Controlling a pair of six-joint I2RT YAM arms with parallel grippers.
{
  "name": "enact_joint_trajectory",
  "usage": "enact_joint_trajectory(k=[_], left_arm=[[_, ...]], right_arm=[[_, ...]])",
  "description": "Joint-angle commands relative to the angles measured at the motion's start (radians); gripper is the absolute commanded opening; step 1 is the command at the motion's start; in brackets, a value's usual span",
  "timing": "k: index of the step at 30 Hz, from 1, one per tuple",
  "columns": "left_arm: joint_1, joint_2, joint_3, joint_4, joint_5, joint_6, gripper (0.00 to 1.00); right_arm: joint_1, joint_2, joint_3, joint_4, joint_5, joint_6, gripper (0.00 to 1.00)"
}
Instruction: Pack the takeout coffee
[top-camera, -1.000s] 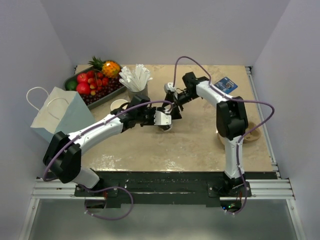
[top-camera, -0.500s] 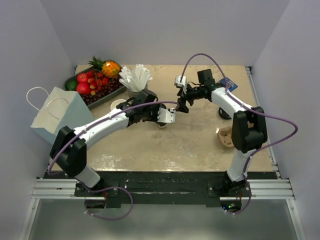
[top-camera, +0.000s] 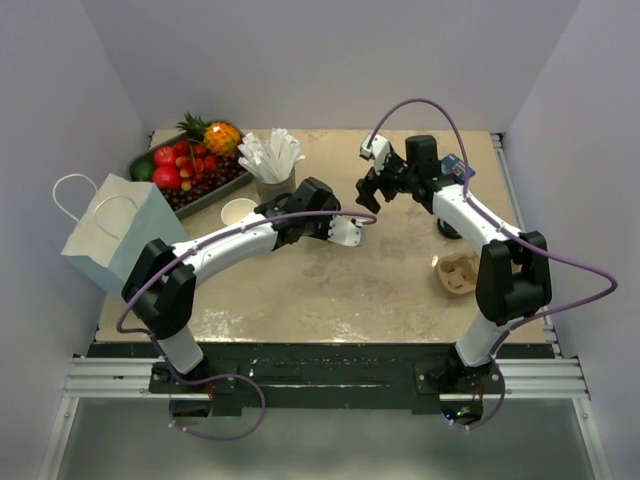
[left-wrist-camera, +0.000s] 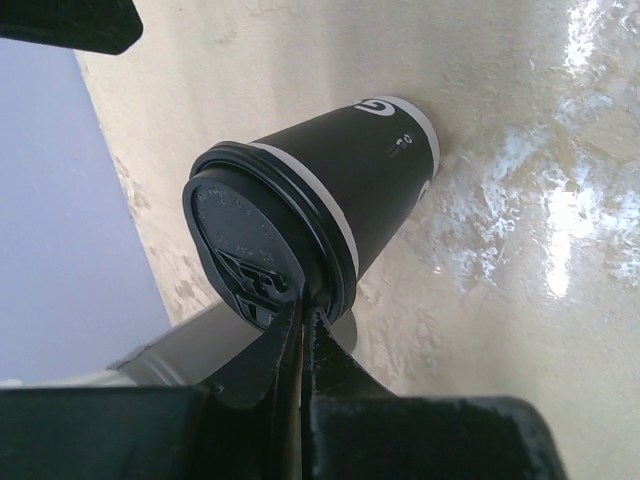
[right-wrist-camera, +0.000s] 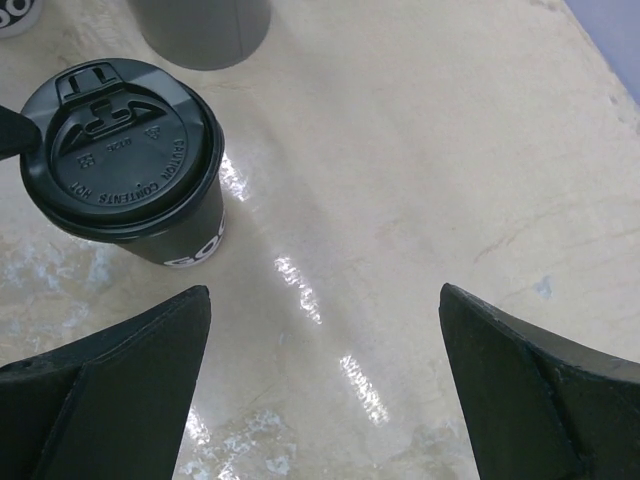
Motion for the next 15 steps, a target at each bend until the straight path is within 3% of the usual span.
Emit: enact_joint_trajectory(k=[1,10,15], left_arm=[[-0.018,0.021,0.050,0.023,-0.034,0.030,0.08],[-0.030,0.018,0.039,0.044,-0.014,0.037,0.41],[-0.042,0.003,0.054,0.068,0.012,0.018,0.48]], right_arm=[[-0.016,-0.005,0.021,-0.005,0.079,0.079,0.99],[-0.037,0.006,0.036,-0.020,0.086,0.124,0.99],[-0.037,0.003,0.045,-0.029,0.088,0.129,0.99]])
